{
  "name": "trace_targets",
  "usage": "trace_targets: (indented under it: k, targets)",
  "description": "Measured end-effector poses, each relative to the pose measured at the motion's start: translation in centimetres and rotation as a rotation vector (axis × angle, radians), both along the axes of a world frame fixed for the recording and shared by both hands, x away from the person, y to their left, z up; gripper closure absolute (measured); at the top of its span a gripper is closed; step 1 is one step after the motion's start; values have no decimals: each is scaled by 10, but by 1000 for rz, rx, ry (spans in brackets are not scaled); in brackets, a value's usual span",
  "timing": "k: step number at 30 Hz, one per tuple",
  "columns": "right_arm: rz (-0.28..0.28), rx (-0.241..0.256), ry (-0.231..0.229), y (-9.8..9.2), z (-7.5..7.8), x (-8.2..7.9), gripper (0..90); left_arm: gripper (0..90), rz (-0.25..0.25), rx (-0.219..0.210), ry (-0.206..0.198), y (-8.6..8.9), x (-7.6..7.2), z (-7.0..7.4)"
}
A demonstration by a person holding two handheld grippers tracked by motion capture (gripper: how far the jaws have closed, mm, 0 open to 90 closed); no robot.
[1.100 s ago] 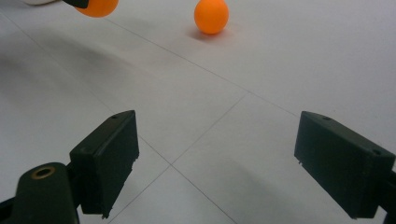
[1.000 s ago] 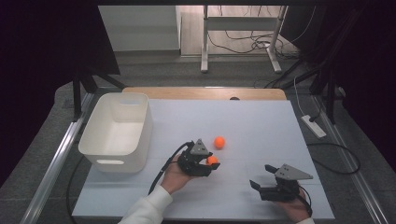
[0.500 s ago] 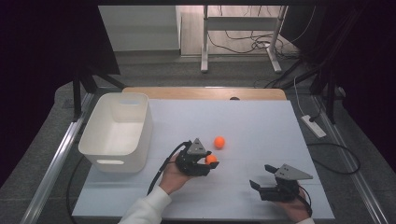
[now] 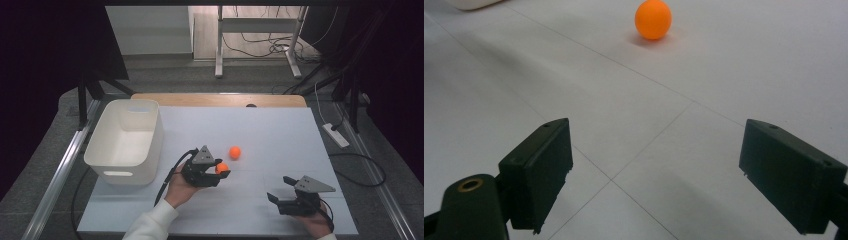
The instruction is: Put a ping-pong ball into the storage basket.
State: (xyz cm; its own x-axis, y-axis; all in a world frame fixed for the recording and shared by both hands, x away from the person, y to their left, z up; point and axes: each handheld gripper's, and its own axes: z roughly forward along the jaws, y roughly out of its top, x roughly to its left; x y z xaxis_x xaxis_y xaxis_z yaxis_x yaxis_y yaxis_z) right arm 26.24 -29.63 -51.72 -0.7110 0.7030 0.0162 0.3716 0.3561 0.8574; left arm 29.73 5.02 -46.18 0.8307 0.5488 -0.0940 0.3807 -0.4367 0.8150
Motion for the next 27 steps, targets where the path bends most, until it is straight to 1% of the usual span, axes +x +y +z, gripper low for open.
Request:
trace_targets:
  k: [1,3,7,9,20,24,27]
  targets:
    - [1,-3,-2,0,0,1,140,507,-2,-3,-2,0,0,2]
    - [0,-1,-1,1,0,1,139,507,-5,1,-18,1,-1,6]
    - [4,-1,-2,1,-1,0,139,507,-4,-9,-27,4,-2,11]
    - [2,0,-2,1,0,0,140,507,-2,-7,-32,5,-3,12]
    - [0,-3,-2,1,0,1,140,506,12,-22,-38,14,-5,17]
    - [1,0,-4,1,0,0,141,506,16,-41,-39,18,-6,20]
    - [1,0,-2,1,0,0,141,506,18,-46,-43,19,-7,20]
